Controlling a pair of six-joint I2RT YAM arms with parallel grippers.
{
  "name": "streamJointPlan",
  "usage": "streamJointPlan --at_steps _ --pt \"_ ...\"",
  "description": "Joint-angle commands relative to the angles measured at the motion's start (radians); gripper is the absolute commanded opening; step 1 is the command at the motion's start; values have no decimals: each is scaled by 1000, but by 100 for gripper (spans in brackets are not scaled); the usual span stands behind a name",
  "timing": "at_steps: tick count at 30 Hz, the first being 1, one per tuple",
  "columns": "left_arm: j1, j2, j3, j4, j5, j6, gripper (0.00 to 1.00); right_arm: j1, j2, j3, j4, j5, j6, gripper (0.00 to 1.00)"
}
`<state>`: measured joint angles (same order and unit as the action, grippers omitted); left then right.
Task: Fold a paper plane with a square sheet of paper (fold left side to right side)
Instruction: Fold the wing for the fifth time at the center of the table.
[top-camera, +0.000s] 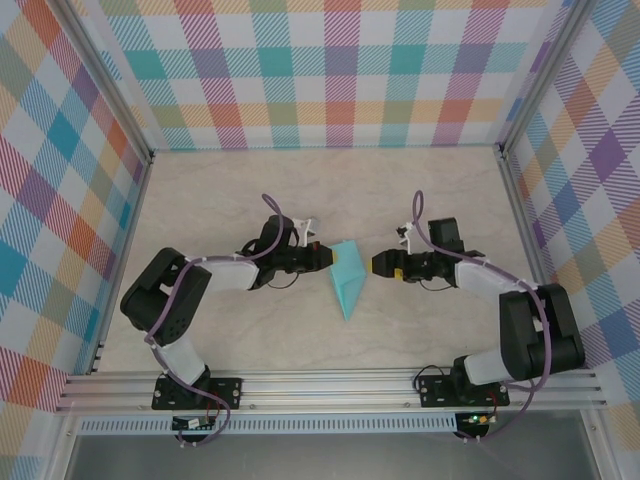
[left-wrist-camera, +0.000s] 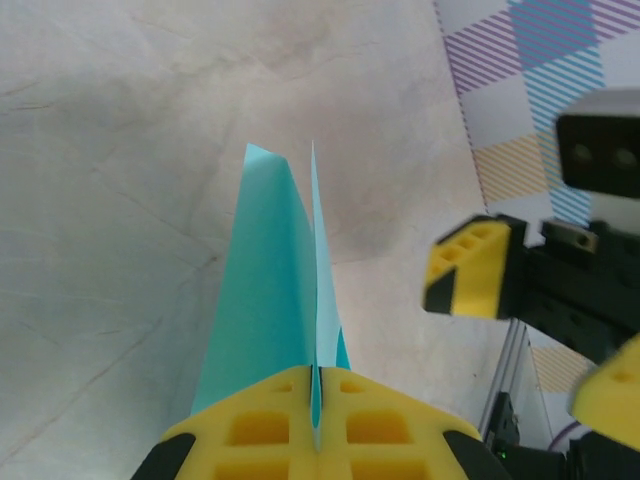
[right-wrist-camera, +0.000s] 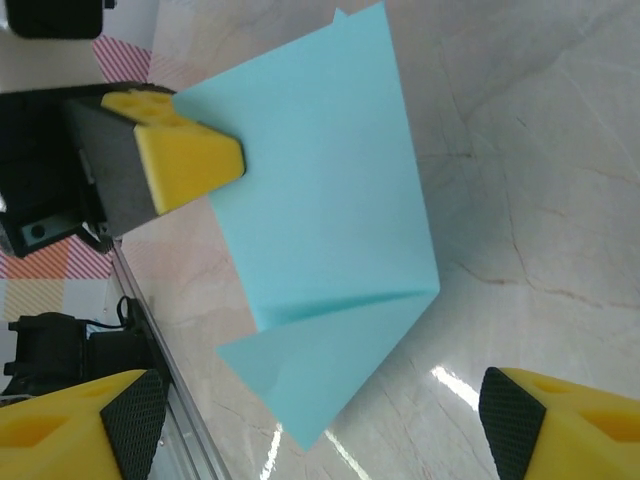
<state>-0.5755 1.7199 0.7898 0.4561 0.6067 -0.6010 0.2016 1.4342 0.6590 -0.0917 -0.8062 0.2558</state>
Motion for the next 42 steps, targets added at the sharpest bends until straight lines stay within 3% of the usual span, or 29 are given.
streamJointPlan --at_steps 1,5,14,20,29,33,36,37,39,42 --pt "0 -47 -29 64 76 60 0 -1 53 40 89 -96 -56 83" --pt "3 -57 -52 109 103 54 0 5 119 53 189 -170 -29 82" --pt "5 -38 -46 127 151 56 0 32 239 95 222 -221 -30 73" --pt "5 -20 -32 125 169 60 0 36 267 97 234 -245 -31 62" --pt "5 21 3 68 157 84 0 41 268 93 174 -199 -59 33" --pt "5 48 29 59 161 86 0 43 271 91 153 -181 -66 16" --pt "6 67 59 18 155 102 14 45 271 90 141 -156 -60 4" --pt "6 70 71 -1 153 112 19 47 270 90 137 -149 -58 2" --pt "12 64 98 -75 132 149 39 54 267 94 118 -118 -49 0" --pt "29 30 123 -190 71 208 56 67 268 103 85 -60 -12 0"
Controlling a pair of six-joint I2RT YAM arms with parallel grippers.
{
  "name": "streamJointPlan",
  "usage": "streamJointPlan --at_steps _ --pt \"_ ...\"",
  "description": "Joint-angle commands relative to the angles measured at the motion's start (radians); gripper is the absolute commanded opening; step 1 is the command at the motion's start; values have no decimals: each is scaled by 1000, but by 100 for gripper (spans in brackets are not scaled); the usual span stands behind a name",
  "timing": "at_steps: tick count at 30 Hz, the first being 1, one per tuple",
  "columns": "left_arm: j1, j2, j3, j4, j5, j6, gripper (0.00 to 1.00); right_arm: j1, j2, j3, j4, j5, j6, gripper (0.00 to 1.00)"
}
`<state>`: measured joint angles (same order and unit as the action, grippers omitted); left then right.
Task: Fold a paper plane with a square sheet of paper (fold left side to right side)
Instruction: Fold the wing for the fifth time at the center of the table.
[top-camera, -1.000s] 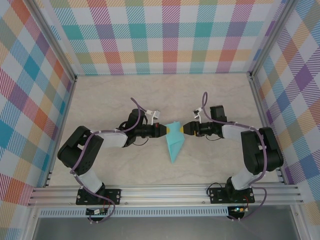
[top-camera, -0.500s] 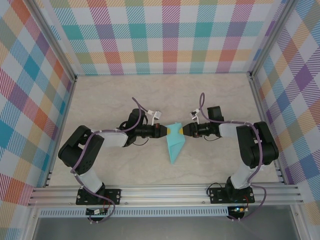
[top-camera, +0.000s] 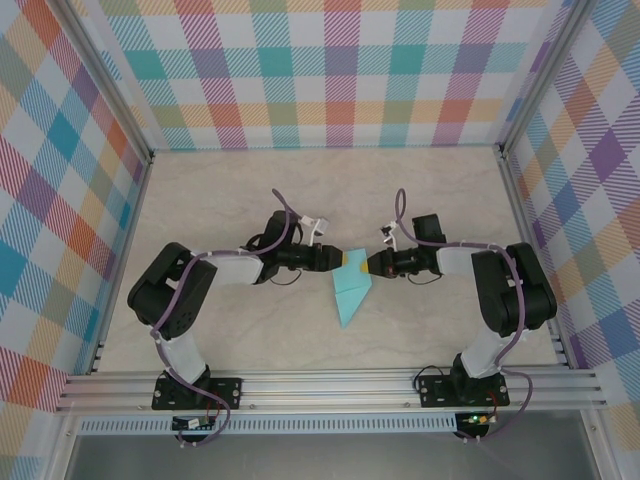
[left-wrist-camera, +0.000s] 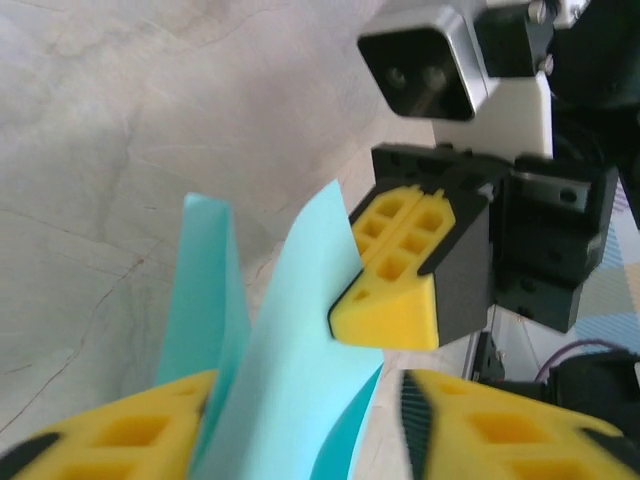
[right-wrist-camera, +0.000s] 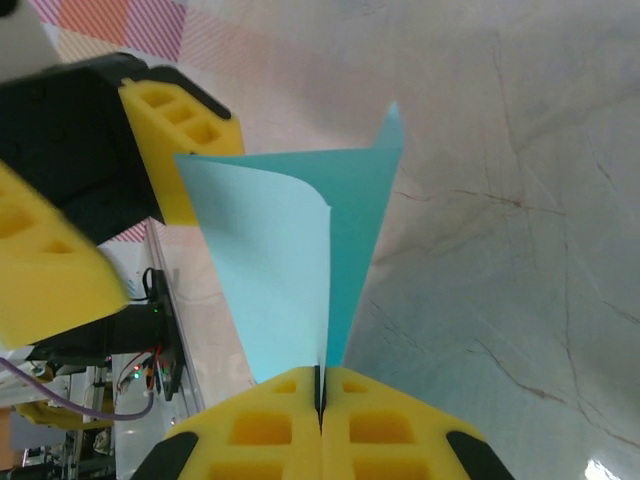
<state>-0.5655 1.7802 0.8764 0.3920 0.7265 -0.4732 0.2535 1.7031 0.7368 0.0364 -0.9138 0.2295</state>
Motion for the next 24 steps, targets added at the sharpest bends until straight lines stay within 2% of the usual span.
streamJointPlan --at_steps 1,4,8,12,15,19,24 --pt "26 -48 41 -163 -76 100 60 20 -2 29 -56 61 24 0" --pt "37 -125 49 -308 -218 159 72 39 -7 34 -73 100 62 0" --pt "-1 -270 40 -484 -393 238 74 67 -10 59 -127 155 115 0" --pt "-150 -407 31 -661 -592 301 69 100 -23 88 -184 206 166 0" --pt "-286 -461 7 -734 -669 278 66 116 -19 121 -247 243 195 1" --pt "-430 -439 -15 -736 -743 194 65 135 8 164 -311 272 216 1" --pt "-549 -290 37 -736 -843 112 65 154 20 186 -344 305 247 1"
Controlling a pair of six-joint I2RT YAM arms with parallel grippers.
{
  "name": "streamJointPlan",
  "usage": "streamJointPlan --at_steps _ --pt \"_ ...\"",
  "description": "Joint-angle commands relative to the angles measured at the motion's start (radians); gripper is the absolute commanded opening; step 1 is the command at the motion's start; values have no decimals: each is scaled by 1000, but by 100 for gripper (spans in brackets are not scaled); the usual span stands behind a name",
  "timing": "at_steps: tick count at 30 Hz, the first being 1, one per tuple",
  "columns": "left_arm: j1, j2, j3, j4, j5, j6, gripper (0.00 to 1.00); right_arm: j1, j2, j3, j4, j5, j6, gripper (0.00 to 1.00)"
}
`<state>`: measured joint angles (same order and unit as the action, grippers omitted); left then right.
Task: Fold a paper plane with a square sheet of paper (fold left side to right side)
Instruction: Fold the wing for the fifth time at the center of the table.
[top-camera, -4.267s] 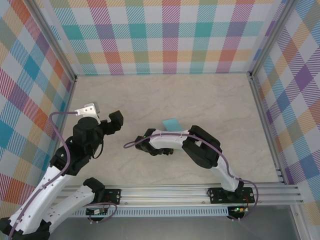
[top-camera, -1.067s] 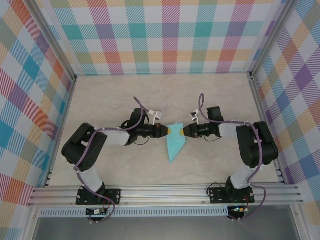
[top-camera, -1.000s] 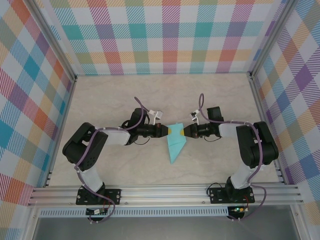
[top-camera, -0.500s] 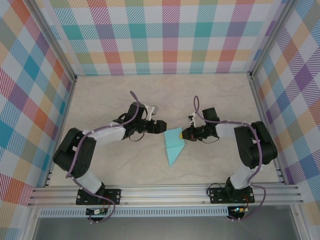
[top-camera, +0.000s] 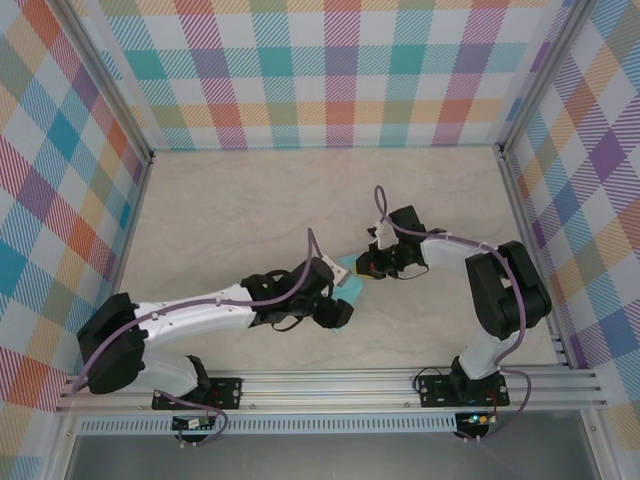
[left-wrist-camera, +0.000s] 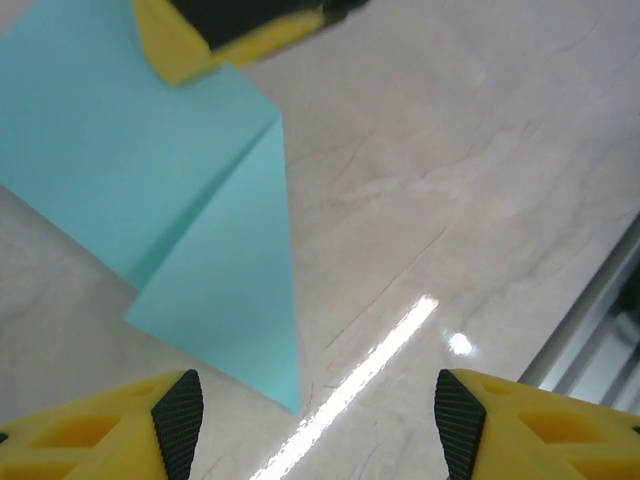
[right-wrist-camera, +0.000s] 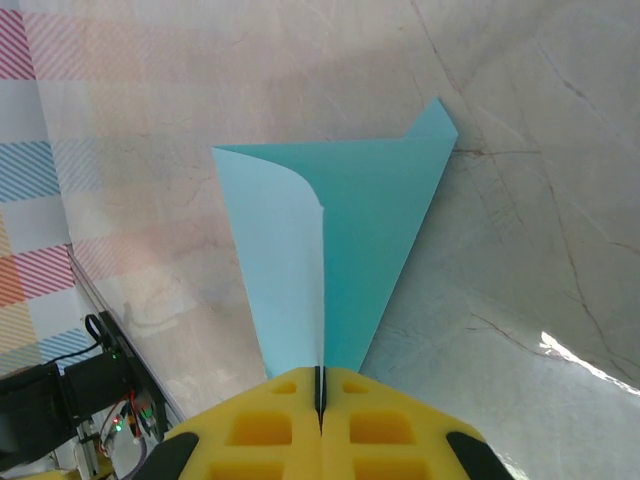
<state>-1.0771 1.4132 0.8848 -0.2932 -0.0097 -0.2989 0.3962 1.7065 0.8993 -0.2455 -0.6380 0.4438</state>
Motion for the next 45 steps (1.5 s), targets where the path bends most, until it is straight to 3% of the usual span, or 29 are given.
streamJointPlan --at_steps 1,8,17,36,40,45 --pt "-53 110 50 -57 -125 -71 65 12 17 27 -69 35 37 1" --pt "-111 341 236 -174 -263 -113 63 25 25 32 -87 50 52 1" --pt "-154 462 322 -284 -412 -144 52 26 34 35 -89 52 51 2" --pt "-167 516 355 -310 -439 -161 23 26 57 43 -102 57 46 3" --pt "-167 514 353 -310 -445 -168 20 27 51 43 -102 56 44 7" --pt "-167 512 347 -304 -443 -174 15 18 -15 35 -91 81 62 28"
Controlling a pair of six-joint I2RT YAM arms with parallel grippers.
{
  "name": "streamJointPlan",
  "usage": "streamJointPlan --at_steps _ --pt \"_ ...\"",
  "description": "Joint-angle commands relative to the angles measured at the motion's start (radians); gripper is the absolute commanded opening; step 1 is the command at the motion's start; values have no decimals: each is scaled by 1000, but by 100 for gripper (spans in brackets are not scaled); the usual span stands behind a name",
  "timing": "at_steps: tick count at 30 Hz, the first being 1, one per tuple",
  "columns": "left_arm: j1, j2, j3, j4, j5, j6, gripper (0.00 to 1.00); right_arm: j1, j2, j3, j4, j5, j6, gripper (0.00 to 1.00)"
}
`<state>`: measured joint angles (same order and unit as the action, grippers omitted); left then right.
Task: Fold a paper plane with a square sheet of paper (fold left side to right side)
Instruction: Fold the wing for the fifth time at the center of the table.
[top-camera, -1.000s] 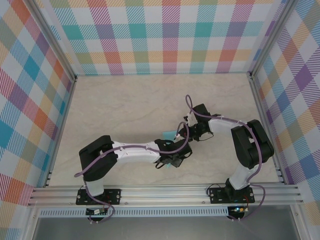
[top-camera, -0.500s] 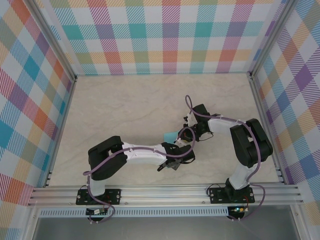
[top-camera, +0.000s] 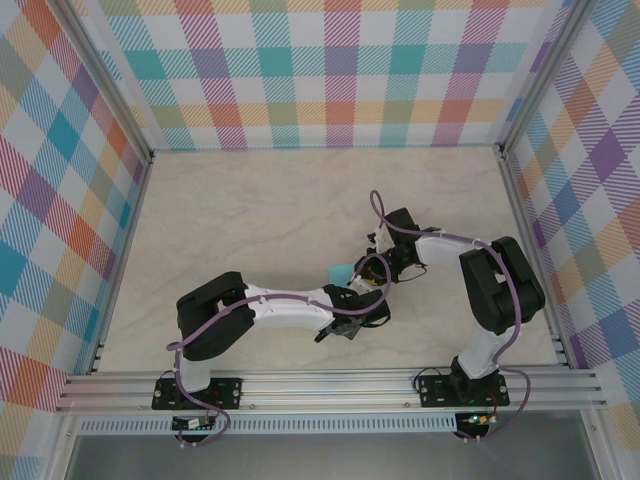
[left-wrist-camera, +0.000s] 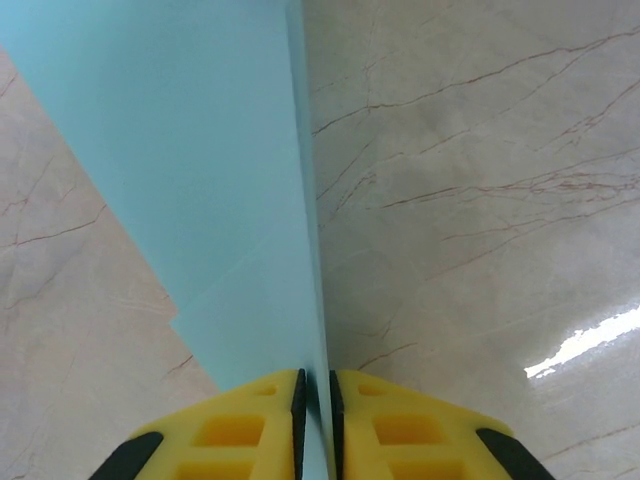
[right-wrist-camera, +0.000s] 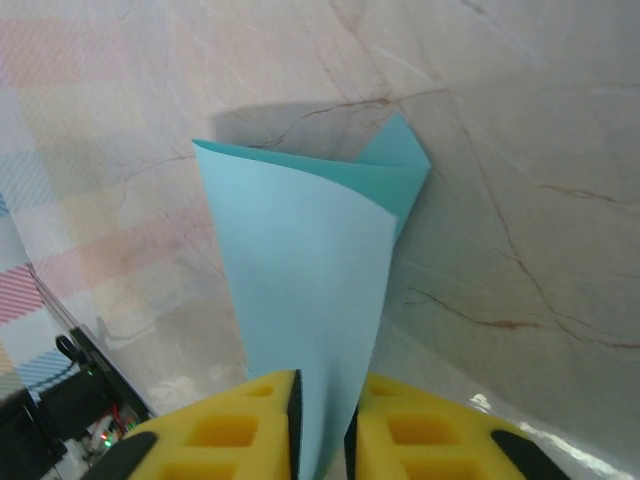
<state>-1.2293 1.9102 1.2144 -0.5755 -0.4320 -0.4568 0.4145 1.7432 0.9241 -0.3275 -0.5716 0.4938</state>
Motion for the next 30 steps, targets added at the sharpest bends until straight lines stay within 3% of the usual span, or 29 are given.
streamJointPlan --at_steps 1,6,12,22,30 --pt "-15 14 16 -18 -18 -13 14 -4 -74 9 -10 22 15 31" --pt "-9 3 2 9 0 -14 13 -55 -220 -3 -59 109 22 54" --pt "14 10 -4 58 61 -5 9 -111 -371 -24 -167 205 -10 64" --pt "125 -54 -117 273 290 -38 6 -195 -457 -91 -190 140 -41 68" --pt "193 -99 -265 545 461 -136 4 -203 -449 -220 -54 -15 -57 67"
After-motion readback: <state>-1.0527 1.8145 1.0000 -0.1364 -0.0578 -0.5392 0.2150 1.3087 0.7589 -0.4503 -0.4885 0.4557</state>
